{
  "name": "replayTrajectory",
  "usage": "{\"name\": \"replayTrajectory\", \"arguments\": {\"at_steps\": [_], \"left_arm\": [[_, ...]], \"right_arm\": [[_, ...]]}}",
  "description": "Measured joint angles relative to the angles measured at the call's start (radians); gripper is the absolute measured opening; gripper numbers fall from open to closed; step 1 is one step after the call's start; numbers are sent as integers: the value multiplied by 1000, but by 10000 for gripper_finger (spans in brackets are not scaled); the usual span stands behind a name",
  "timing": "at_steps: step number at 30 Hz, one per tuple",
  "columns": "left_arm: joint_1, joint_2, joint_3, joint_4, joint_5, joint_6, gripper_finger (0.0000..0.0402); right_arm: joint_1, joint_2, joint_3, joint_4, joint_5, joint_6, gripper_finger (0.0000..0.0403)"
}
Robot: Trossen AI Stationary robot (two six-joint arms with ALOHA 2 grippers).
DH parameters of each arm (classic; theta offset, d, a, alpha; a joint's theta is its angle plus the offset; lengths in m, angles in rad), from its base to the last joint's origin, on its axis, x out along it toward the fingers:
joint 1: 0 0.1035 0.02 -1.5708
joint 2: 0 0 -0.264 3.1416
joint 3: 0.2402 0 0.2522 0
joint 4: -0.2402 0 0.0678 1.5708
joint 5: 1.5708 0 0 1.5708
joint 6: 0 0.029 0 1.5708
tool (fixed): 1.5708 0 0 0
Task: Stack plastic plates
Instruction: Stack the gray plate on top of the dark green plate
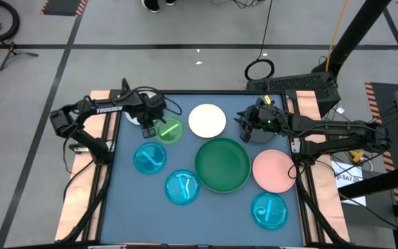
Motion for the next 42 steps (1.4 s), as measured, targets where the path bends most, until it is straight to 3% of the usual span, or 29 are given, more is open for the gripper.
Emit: {"name": "replayTrajectory", "arguments": {"at_steps": [12, 20, 23, 26, 30, 36, 42], "left_arm": [[3, 0, 0, 6, 0, 140, 88], [4, 0, 0, 14, 0, 117, 86], [4, 0, 0, 14, 0, 129, 63], [4, 0, 0, 13, -1, 141, 15], [7, 0, 0, 14, 0, 112, 9], [6, 0, 0, 14, 29, 87, 33], [6, 0, 0, 14, 36, 60, 101]], "right_arm": [[0, 0, 0, 0, 0, -4, 119], [0, 0, 0, 0, 0, -4, 119], [0, 0, 0, 0, 0, -4, 119], [0, 0, 0, 0, 0, -4, 119], [0, 0, 0, 0, 0, -4, 119], [0, 0, 0, 0, 0, -3, 119], [0, 0, 0, 0, 0, -3, 119]]}}
